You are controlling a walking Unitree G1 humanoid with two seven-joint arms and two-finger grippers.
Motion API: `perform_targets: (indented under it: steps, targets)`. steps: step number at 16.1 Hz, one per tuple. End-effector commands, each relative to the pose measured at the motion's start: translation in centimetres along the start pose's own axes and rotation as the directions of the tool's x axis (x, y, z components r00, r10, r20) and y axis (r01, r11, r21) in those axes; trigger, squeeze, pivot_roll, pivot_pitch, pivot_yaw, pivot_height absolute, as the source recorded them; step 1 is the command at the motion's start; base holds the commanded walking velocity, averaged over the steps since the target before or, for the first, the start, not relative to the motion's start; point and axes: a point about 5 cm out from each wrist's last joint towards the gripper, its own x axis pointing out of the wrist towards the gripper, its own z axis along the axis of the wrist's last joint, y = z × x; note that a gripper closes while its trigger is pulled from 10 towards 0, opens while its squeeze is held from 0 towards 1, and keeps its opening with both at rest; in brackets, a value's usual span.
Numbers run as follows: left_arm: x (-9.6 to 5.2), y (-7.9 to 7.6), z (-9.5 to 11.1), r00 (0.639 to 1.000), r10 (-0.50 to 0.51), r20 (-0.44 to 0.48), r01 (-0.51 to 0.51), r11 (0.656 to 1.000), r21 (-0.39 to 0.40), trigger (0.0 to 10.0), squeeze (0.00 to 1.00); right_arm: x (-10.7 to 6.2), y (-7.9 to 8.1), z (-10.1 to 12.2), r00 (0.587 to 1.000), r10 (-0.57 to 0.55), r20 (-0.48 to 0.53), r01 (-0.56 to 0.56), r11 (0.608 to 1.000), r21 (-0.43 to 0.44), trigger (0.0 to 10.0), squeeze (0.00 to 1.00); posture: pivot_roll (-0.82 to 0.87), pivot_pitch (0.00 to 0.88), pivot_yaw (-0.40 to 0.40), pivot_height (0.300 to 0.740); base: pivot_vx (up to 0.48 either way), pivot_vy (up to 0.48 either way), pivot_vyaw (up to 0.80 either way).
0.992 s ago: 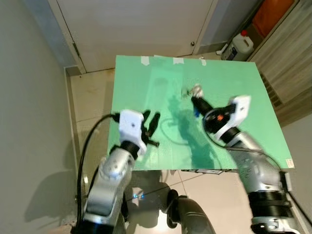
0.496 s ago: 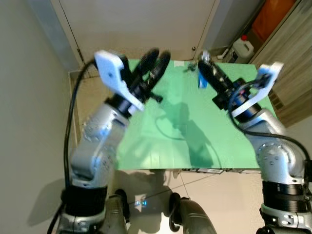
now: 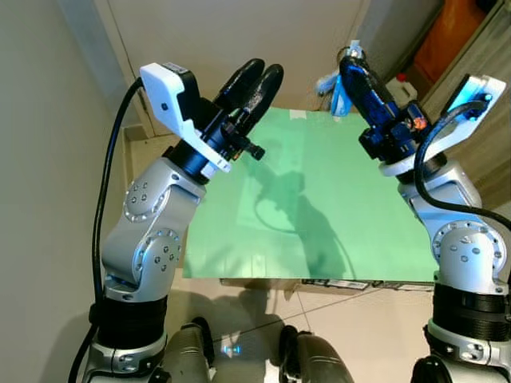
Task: Hang keys on a hook
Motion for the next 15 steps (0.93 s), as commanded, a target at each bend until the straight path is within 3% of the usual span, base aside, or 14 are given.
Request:
perform_targets:
  steps: [1,7,15]
  targets:
    - [0.6,-0.7,0.1,0.999,-0.044,0.001,0.044,0.999,-0.007,10.0,0.00,0.1,0.8,0.3,0.999,0.030,0.010,-0.030,1.000,0.007,0.0,0.00,0.00,0.148,-0.056,0.740,0.000,0.000,0.00]
    - [0.8,-1.4,0.1,0.994,-0.107,-0.027,0.107,0.994,0.010,10.0,0.00,0.4,1.6,0.4,0.996,0.089,0.009,-0.090,0.995,0.049,0.0,0.00,0.00,0.153,-0.059,0.740,0.000,0.000,0.00]
    - [0.7,-2.7,0.8,0.978,-0.205,-0.028,0.206,0.977,0.047,10.0,0.00,-0.4,2.5,1.3,0.984,0.177,0.012,-0.178,0.980,0.093,0.0,0.00,0.00,0.154,-0.061,0.740,0.000,0.000,0.00]
